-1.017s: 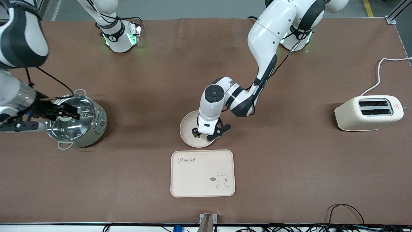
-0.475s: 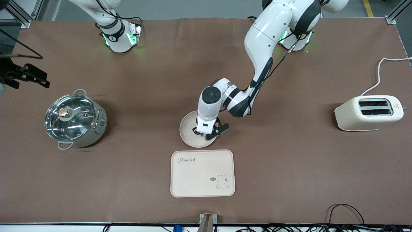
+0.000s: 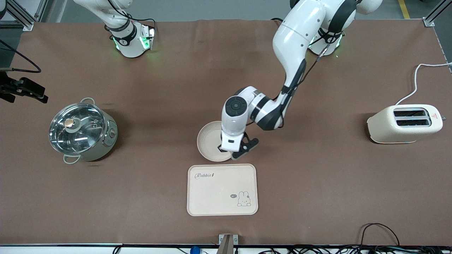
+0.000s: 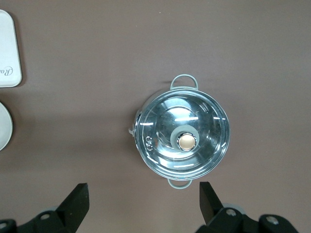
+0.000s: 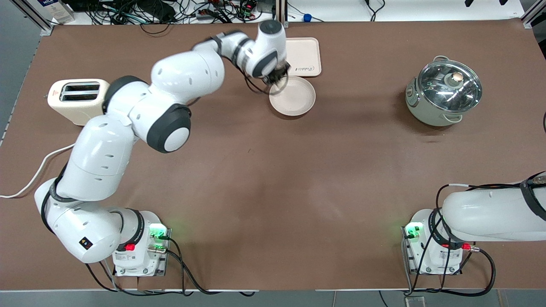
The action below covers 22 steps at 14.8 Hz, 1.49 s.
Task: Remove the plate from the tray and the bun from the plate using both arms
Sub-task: 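Lift the bun with the left gripper and carry it toward the toaster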
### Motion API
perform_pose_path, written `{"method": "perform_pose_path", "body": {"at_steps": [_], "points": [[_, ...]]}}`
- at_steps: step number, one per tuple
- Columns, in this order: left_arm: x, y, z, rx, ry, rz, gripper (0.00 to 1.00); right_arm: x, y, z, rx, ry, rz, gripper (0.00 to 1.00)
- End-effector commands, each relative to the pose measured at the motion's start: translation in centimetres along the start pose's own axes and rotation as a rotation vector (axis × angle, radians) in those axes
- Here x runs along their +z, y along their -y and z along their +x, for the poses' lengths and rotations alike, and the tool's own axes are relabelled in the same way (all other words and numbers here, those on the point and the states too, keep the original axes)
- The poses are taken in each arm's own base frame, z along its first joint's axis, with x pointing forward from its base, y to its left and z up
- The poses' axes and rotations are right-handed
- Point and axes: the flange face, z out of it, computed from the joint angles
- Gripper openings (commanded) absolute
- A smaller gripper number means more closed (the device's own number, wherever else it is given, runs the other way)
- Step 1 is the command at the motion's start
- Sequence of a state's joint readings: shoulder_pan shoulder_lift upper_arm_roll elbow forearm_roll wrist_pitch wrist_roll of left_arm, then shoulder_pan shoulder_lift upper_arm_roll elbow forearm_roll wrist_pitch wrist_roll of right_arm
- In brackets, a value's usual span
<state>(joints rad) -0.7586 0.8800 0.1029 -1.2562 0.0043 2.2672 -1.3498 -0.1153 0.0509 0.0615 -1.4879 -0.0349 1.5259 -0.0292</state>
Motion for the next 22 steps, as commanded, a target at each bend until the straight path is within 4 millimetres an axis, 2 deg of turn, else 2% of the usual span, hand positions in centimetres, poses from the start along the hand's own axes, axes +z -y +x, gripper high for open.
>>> {"method": "perform_pose_path", "body": {"at_steps": [1,2,3,4,6,8,10,12,14,16,17,18,19,21,22], "points": [[-3.5,2.2,7.6,-0.004,-0.049,0.018,0.08,0.5,-0.3,-0.5,-0.005,0.012,-0.006,1.00],[-3.7,4.0,11.2,-0.023,-0.048,0.033,0.08,0.7,-0.3,-0.6,-0.005,0.020,-0.004,1.00],[-4.2,5.7,13.8,-0.033,-0.038,0.062,0.08,0.5,-0.3,-0.8,-0.005,0.023,-0.004,1.00],[-3.8,7.6,15.4,-0.026,-0.017,0.113,0.08,0.3,-0.2,-1.0,-0.006,0.030,-0.003,1.00],[-2.4,13.0,18.9,0.028,0.034,0.197,0.10,-0.2,-0.1,-1.3,-0.008,0.023,-0.003,1.00],[-0.3,17.5,20.6,0.033,0.040,0.228,0.14,-1.1,0.0,-1.9,-0.008,0.023,-0.002,1.00],[2.3,23.4,22.8,-0.033,0.044,0.228,0.15,-2.0,0.8,-2.8,-0.019,0.027,0.002,1.00],[5.0,26.7,23.0,-0.068,0.023,0.193,0.16,-2.0,1.1,-2.8,-0.022,0.030,-0.001,1.00],[5.9,26.8,22.8,-0.099,0.033,0.188,0.19,-2.0,1.1,-2.7,-0.023,0.021,-0.001,1.00],[6.4,26.8,21.6,-0.099,0.046,0.197,0.37,-2.0,1.4,-2.5,-0.030,0.013,-0.001,1.00],[6.7,27.2,21.6,-0.105,0.050,0.206,0.57,-2.0,1.5,-2.4,-0.031,0.008,-0.001,1.00],[6.7,27.4,21.9,-0.113,0.049,0.205,0.84,-2.0,1.5,-2.3,-0.032,0.005,-0.004,1.00],[6.5,27.5,22.1,-0.102,0.049,0.202,1.00,-1.9,1.5,-2.2,-0.033,0.002,-0.004,1.00],[6.1,26.8,21.9,-0.099,0.044,0.194,1.00,-1.8,1.5,-2.2,-0.030,0.005,0.001,1.00],[5.5,26.8,22.4,-0.106,0.036,0.185,1.00,-1.8,1.4,-2.2,-0.028,0.008,0.001,1.00]]}}
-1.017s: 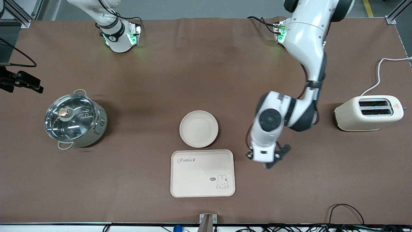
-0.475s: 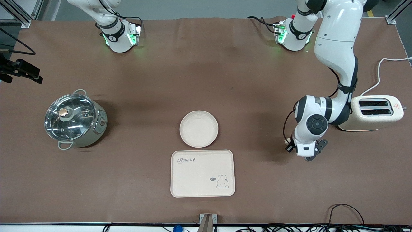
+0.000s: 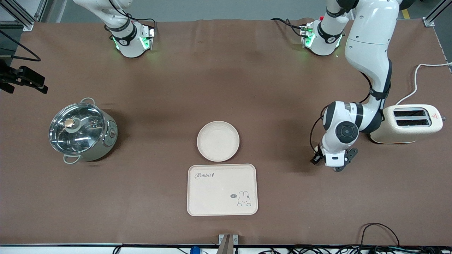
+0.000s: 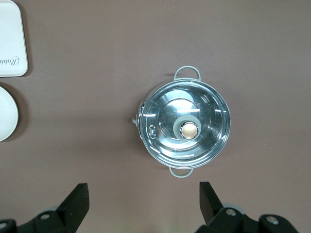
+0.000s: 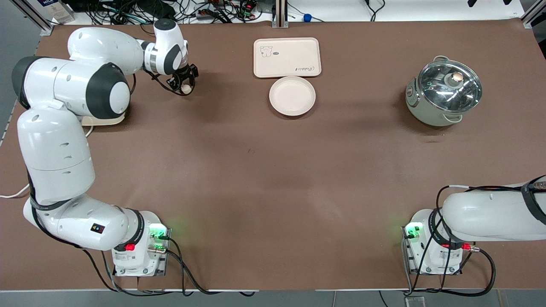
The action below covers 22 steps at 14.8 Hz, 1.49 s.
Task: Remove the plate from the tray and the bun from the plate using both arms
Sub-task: 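Lower the bun onto the table near the toaster and open the left gripper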
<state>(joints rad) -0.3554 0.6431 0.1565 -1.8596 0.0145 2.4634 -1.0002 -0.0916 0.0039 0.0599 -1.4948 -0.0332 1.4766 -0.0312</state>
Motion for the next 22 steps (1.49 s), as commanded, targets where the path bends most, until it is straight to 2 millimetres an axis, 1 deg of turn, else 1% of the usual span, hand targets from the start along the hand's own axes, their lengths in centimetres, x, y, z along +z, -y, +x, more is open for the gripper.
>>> {"method": "perform_pose_path", "body": {"at_steps": [1,4,5,6,8,9,10,11,12,13,15,16,17,18,19,20,22], "points": [[-2.1,-0.5,0.0,-0.011,-0.011,-0.036,1.00,0.2,-0.1,-0.3,-0.001,0.002,0.002,1.00],[-5.1,-1.1,0.6,-0.019,-0.014,-0.050,1.00,0.3,0.1,-0.2,-0.004,0.001,0.004,1.00],[-6.7,-1.5,1.0,-0.020,-0.007,-0.040,1.00,0.2,0.2,-0.3,-0.006,0.004,0.004,1.00],[-9.0,-2.1,1.4,-0.018,0.006,-0.024,1.00,0.3,0.4,-0.3,-0.007,0.008,0.004,1.00],[-14.9,-2.8,2.5,-0.001,0.007,-0.020,1.00,0.3,0.3,-0.5,-0.012,0.020,0.004,1.00],[-18.0,-3.1,3.2,0.038,-0.014,-0.045,1.00,0.1,-0.2,-0.8,-0.004,0.028,0.004,1.00],[-20.6,-2.6,3.5,0.103,-0.023,-0.061,1.00,-0.2,-0.5,-1.2,-0.002,0.038,0.003,1.00],[-23.0,-1.5,4.3,0.166,-0.029,-0.070,1.00,-0.3,-1.0,-1.7,0.006,0.053,0.003,1.00],[-25.5,-0.1,5.1,0.221,-0.036,-0.083,1.00,-1.3,-1.4,-2.7,0.014,0.049,0.002,1.00],[-27.9,1.6,5.5,0.259,-0.032,-0.084,1.00,-1.9,-1.6,-3.5,0.018,0.048,0.000,1.00],[-33.0,5.5,6.6,0.348,-0.031,-0.094,1.00,-2.5,-1.7,-4.9,0.025,0.079,0.002,1.00],[-35.6,7.4,7.1,0.407,-0.048,-0.112,1.00,-2.6,-2.1,-5.0,0.035,0.074,0.006,1.00],[-37.7,9.1,7.4,0.466,-0.064,-0.124,1.00,-2.8,-2.1,-4.8,0.033,0.062,0.015,1.00],[-39.5,10.4,7.0,0.531,-0.067,-0.129,1.00,-3.0,-1.8,-4.5,0.027,0.036,0.031,1.00],[-41.6,11.8,6.2,0.594,-0.066,-0.130,1.00,-3.0,-1.5,-4.4,0.019,0.027,0.042,1.00],[-43.2,13.0,5.5,0.642,-0.064,-0.130,1.00,-3.0,-0.9,-4.4,0.009,0.030,0.046,1.00],[-45.6,15.3,4.3,0.722,-0.053,-0.131,1.00,-3.0,0.8,-4.6,-0.021,0.036,0.049,1.00]]}}
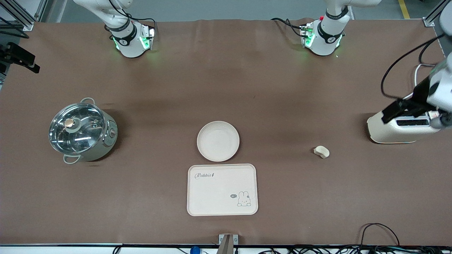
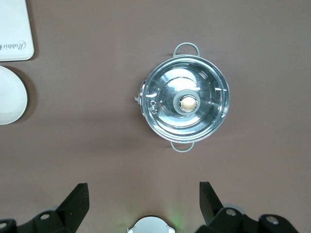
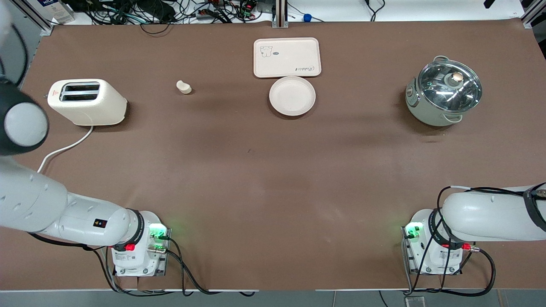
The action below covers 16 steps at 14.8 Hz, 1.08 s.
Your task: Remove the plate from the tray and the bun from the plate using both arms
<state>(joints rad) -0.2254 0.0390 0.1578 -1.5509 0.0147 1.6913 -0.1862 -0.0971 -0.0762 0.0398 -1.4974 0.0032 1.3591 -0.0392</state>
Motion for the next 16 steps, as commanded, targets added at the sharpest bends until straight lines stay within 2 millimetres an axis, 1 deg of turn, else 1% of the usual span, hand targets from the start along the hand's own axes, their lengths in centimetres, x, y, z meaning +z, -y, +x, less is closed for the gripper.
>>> {"method": "perform_pose_path", "body": {"at_steps": [1,2,3,4,6,8,10,12,13,16], "points": [[-2.7,0.8,-3.4,0.115,0.058,-0.001,1.00,0.1,2.2,-0.6,-0.049,0.001,0.012,1.00],[-3.3,1.1,-4.1,0.129,0.071,-0.005,1.00,0.2,2.4,-0.5,-0.052,0.002,0.013,1.00],[-4.0,2.2,-4.5,0.118,0.069,-0.010,1.00,0.3,2.6,-0.5,-0.056,0.002,0.012,1.00],[-4.4,0.8,-5.1,0.150,0.071,-0.008,1.00,0.3,3.1,-0.5,-0.065,0.002,0.011,1.00],[-5.0,0.1,-6.2,0.179,0.076,0.003,1.00,0.3,3.2,-0.3,-0.069,-0.004,0.011,1.00],[-5.0,0.4,-6.7,0.186,0.077,-0.008,1.00,0.5,3.3,-0.3,-0.070,-0.001,0.011,1.00],[-4.7,1.0,-6.5,0.200,0.090,-0.047,1.00,0.6,3.4,-0.3,-0.072,0.005,0.011,1.00],[-4.7,1.0,-6.2,0.190,0.098,-0.052,1.00,1.1,3.9,-0.5,-0.082,0.025,0.010,1.00],[-5.1,0.9,-6.3,0.190,0.100,-0.051,1.00,1.1,4.1,-0.6,-0.085,0.030,0.010,1.00],[-5.1,1.1,-6.7,0.189,0.128,-0.039,1.00,1.1,4.2,-0.8,-0.085,0.039,0.009,1.00]]}}
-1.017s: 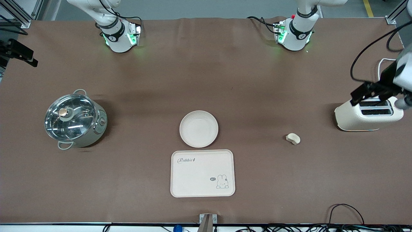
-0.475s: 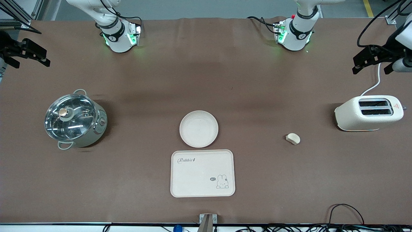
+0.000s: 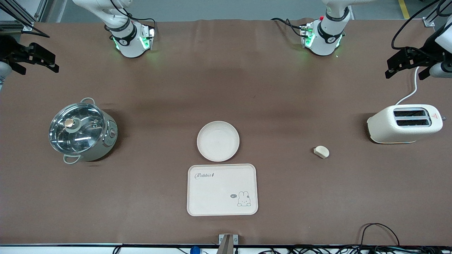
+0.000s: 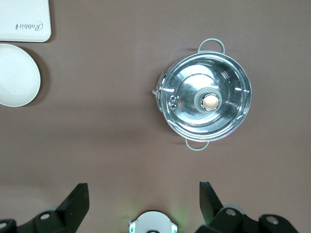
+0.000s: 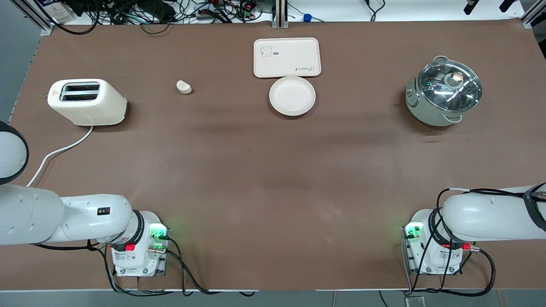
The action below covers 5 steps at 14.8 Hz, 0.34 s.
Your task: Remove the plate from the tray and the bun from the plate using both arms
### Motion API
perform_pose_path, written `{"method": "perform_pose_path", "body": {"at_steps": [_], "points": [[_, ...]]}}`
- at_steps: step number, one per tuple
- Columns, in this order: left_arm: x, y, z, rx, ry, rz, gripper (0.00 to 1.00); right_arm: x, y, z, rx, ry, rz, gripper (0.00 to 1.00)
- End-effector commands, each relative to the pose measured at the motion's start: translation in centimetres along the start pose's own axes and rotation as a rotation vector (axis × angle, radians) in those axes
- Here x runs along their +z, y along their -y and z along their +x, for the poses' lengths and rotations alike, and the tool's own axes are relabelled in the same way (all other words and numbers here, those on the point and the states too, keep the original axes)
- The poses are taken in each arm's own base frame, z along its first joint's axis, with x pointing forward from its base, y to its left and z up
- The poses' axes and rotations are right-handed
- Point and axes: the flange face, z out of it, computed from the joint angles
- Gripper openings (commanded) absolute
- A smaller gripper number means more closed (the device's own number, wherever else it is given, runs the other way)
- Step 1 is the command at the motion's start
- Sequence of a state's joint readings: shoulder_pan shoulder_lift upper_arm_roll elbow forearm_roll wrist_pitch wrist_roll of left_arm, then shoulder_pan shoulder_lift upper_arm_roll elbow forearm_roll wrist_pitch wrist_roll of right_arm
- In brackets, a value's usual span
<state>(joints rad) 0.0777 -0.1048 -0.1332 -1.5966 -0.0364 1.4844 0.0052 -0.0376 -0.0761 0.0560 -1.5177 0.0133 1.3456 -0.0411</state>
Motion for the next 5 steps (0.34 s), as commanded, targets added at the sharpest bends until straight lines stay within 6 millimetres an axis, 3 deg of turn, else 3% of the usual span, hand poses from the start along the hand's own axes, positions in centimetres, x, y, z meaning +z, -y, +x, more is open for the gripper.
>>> {"method": "perform_pose_path", "body": {"at_steps": [1,5], "points": [[-0.76,-0.12,-0.81,0.010,0.019,-0.006,1.00,0.15,0.29,-0.74,-0.006,0.008,0.006,1.00],[-1.48,-0.65,-0.97,0.020,0.012,0.049,1.00,0.30,0.69,-0.77,-0.014,0.019,0.007,1.00]]}}
